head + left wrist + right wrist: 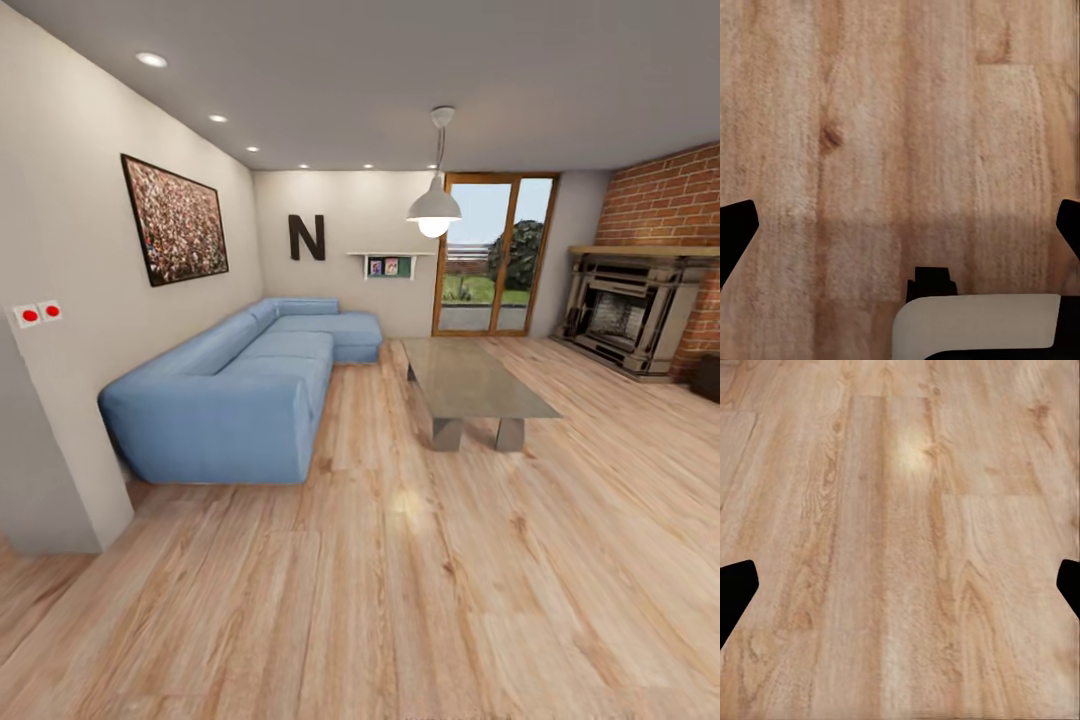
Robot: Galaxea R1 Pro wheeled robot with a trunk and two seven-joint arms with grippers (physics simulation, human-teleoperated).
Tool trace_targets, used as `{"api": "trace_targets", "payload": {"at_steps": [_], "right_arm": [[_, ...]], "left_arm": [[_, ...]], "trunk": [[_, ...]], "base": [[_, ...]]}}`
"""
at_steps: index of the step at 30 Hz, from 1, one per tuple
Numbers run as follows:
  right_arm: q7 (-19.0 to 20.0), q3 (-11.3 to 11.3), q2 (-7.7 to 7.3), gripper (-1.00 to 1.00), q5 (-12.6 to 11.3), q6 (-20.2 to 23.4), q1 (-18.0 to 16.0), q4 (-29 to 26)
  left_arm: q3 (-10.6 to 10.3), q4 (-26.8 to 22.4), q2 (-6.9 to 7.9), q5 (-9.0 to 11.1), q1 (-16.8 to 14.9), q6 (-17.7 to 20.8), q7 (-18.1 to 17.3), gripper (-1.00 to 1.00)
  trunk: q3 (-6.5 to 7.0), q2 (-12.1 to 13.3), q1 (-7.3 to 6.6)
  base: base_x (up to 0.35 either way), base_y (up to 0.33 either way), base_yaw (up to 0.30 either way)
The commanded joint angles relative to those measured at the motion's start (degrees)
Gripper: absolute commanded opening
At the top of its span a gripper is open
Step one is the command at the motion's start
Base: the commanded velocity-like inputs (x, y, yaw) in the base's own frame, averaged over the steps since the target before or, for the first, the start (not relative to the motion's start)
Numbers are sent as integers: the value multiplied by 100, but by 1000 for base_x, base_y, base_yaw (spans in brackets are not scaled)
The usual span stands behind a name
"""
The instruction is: In the kitchen, take the Vidalia onion out of the sink, dice it on the chopping board with the paring knife, put the diced onion into the bowl on the countertop, then place both the paring knife and the chopping board into the sink.
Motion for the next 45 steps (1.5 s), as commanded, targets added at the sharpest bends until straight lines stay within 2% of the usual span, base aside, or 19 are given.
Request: {"api": "trace_targets", "payload": {"at_steps": [1,31,45], "right_arm": [[-7,2,0,100,-1,-10,0,-2],[-10,2,0,100,-1,-10,0,-2],[-11,2,0,100,-1,-10,0,-2]], "left_arm": [[5,-6,0,4,2,-6,1,100],[5,-22,9,4,2,-5,5,100],[6,-24,17,4,2,-6,5,100]], "trunk": [[-5,-3,0],[-5,-3,0],[-5,-3,0]], "base": [[0,0,-279],[3,0,-279],[220,0,-278]]}}
